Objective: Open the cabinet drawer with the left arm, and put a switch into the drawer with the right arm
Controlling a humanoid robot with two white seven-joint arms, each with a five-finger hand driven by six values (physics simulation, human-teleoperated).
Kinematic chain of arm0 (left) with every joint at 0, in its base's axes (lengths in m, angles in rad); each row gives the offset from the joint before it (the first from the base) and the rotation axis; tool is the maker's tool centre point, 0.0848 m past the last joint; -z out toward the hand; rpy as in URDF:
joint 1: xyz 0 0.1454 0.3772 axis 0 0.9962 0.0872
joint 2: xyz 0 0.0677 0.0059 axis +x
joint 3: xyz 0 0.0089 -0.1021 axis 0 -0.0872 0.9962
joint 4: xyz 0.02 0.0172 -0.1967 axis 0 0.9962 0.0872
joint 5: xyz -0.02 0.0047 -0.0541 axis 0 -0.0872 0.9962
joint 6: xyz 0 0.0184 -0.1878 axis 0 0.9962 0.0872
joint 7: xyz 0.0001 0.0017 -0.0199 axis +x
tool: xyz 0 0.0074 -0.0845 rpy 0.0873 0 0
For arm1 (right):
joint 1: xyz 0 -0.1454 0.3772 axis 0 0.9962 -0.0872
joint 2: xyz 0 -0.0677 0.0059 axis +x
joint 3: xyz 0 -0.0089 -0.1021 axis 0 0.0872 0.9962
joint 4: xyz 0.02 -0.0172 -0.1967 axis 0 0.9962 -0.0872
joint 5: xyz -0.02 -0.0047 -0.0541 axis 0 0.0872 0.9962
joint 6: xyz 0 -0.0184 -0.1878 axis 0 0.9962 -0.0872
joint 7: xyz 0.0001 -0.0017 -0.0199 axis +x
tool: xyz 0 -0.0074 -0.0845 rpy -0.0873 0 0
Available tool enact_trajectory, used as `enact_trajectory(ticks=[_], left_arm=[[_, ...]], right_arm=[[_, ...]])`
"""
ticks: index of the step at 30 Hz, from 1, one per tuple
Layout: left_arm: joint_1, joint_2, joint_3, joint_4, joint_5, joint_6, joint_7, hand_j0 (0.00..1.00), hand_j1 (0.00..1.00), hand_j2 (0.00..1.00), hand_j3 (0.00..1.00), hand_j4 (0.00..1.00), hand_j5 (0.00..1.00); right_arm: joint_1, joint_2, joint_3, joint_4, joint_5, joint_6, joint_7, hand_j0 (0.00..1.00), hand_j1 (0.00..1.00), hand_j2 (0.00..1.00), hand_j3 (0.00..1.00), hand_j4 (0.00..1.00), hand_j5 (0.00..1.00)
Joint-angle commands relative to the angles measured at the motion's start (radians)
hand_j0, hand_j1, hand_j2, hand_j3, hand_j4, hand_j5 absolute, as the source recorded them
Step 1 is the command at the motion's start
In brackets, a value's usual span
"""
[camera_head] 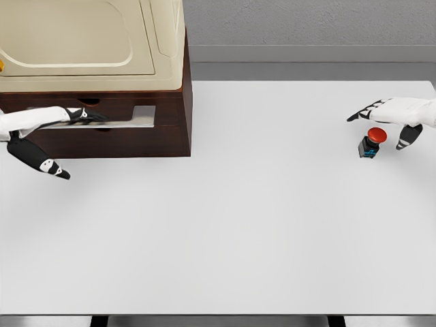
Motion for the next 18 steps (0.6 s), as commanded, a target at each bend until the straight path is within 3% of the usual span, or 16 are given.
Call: enact_trajectory(ticks=[1,6,12,18], left_arm=[[0.000,0.008,-0.007,0.001,-0.008,-0.004,-0.005,0.99,0.99,0.99,0.99,0.99,0.99],[0.005,0.027,-0.010,0.001,-0.002,-0.010,-0.014,0.99,0.99,0.99,0.99,0.99,0.99],[0.006,0.074,-0.010,0.001,0.032,-0.075,-0.089,0.99,0.99,0.99,0.99,0.99,0.99],[0.006,0.094,-0.033,0.001,0.036,-0.118,-0.091,0.99,0.99,0.99,0.99,0.99,0.99]], right_arm=[[0.000,-0.003,-0.002,-0.001,-0.006,0.002,0.000,1.00,1.00,1.00,1.00,1.00,1.00],[0.002,-0.003,-0.002,0.000,-0.008,0.002,0.000,1.00,1.00,1.00,1.00,1.00,1.00],[0.006,-0.005,-0.003,-0.007,-0.009,0.002,0.000,1.00,1.00,1.00,1.00,1.00,1.00],[0.009,-0.005,-0.005,-0.032,-0.011,0.002,0.000,1.00,1.00,1.00,1.00,1.00,1.00]])
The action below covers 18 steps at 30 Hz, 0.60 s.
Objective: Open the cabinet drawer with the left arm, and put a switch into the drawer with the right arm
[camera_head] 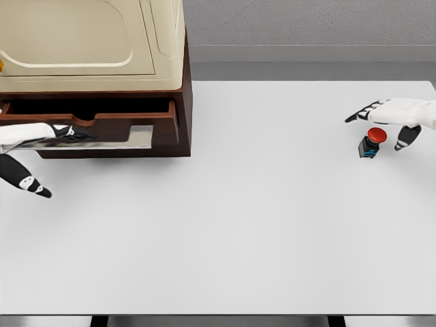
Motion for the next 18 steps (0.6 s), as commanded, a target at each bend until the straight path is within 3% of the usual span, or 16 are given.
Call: enact_trajectory(ticks=[1,18], left_arm=[[0.000,0.011,-0.021,0.001,-0.001,-0.024,-0.003,0.99,0.99,0.99,0.99,0.99,0.99],[0.003,0.105,-0.110,-0.001,0.006,-0.230,-0.002,0.99,0.99,0.99,0.99,0.99,0.99]], right_arm=[[0.000,-0.001,-0.002,-0.008,-0.005,0.002,0.000,1.00,1.00,1.00,1.00,1.00,1.00],[0.031,-0.035,-0.008,-0.049,-0.009,0.002,0.000,1.00,1.00,1.00,1.00,1.00,1.00]])
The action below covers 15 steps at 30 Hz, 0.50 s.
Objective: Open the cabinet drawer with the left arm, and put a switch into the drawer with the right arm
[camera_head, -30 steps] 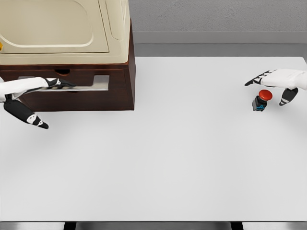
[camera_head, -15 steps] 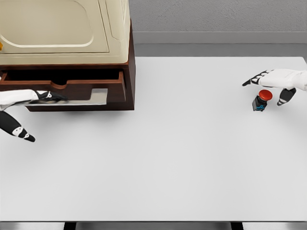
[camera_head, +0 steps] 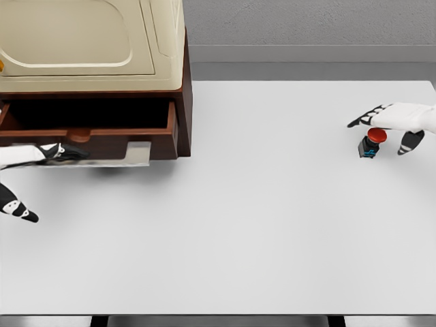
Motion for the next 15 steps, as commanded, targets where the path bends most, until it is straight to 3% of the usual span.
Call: enact_trajectory(ticks=[1,15], left_arm=[[0.000,0.017,-0.014,0.007,-0.046,-0.029,0.007,0.99,0.99,0.99,0.99,0.99,0.99],[-0.001,0.056,-0.020,0.007,-0.002,-0.064,-0.006,0.99,0.99,0.99,0.99,0.99,0.99]], right_arm=[[0.000,-0.005,-0.002,-0.021,-0.005,0.002,0.000,1.00,1.00,1.00,1.00,1.00,1.00],[0.021,-0.008,-0.002,-0.058,-0.005,0.002,0.000,1.00,1.00,1.00,1.00,1.00,1.00]])
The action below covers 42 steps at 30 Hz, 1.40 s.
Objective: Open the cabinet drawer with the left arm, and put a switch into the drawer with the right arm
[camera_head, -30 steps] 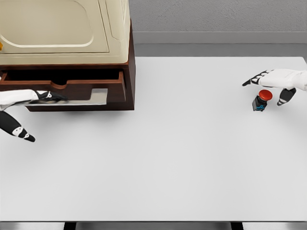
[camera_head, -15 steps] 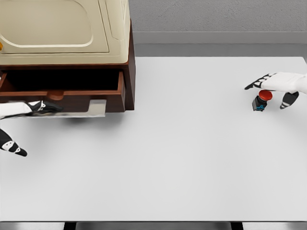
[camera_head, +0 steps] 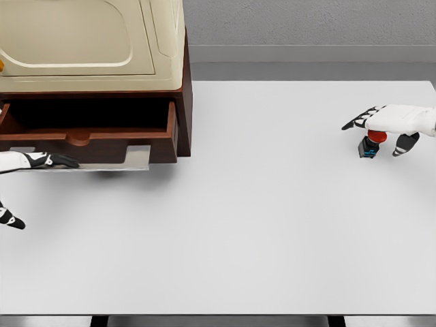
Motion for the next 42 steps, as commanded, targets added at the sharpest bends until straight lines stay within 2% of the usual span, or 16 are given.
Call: enact_trajectory(ticks=[1,9,20,21,23,27,34,35,36,42], left_arm=[[0.000,0.008,0.001,0.000,0.021,0.000,-0.010,0.99,0.99,0.99,0.99,0.99,0.99],[-0.001,0.031,0.001,0.000,0.041,-0.044,-0.056,0.99,0.99,0.99,0.99,0.99,0.99],[-0.011,0.046,0.006,0.001,0.086,-0.057,-0.061,0.99,0.99,0.99,0.99,0.99,0.99],[-0.011,0.046,0.008,0.001,0.089,-0.055,-0.061,0.99,0.99,0.99,0.99,0.99,0.99],[-0.014,0.046,0.011,0.001,0.093,-0.052,-0.061,0.99,0.99,0.99,0.99,0.99,0.99],[-0.015,0.046,0.017,0.001,0.106,-0.048,-0.061,0.99,0.99,0.99,0.99,0.99,0.99],[-0.020,0.038,0.020,0.003,0.107,-0.018,-0.061,0.99,0.99,0.99,0.99,0.99,0.99],[-0.020,0.038,0.021,0.003,0.109,-0.018,-0.061,0.99,0.99,0.99,0.99,0.99,0.99],[-0.021,0.038,0.029,0.003,0.110,-0.018,-0.061,0.99,0.99,0.99,0.99,0.99,0.99],[-0.030,0.046,0.046,0.001,0.162,-0.022,-0.061,0.99,0.99,0.99,0.99,0.99,0.99]], right_arm=[[0.000,-0.001,-0.002,-0.001,-0.004,0.002,0.000,1.00,1.00,1.00,1.00,1.00,1.00],[0.002,0.001,0.001,0.001,-0.004,0.002,0.000,1.00,1.00,1.00,1.00,1.00,1.00],[0.000,0.001,0.003,0.004,-0.004,0.002,0.000,0.99,0.99,0.99,0.99,0.99,0.99],[0.000,0.001,0.003,0.004,-0.004,0.002,0.000,0.94,0.94,0.94,0.94,0.94,0.94],[0.000,0.001,0.003,0.005,-0.004,0.002,0.000,0.92,0.92,0.92,0.92,0.92,0.92],[0.000,0.001,0.003,0.007,-0.004,0.002,0.000,0.82,0.82,0.82,0.82,0.82,0.82],[0.000,0.001,0.004,0.007,-0.004,0.002,0.000,0.81,0.81,0.81,0.81,0.81,0.81],[0.000,0.001,0.004,0.007,-0.005,0.002,0.000,0.74,0.74,0.74,0.74,0.74,0.74],[0.000,0.001,0.004,0.008,-0.005,0.002,0.000,0.72,0.72,0.72,0.72,0.72,0.72],[0.002,0.001,0.004,0.008,-0.007,0.002,0.000,0.71,0.71,0.71,0.71,0.71,0.71]])
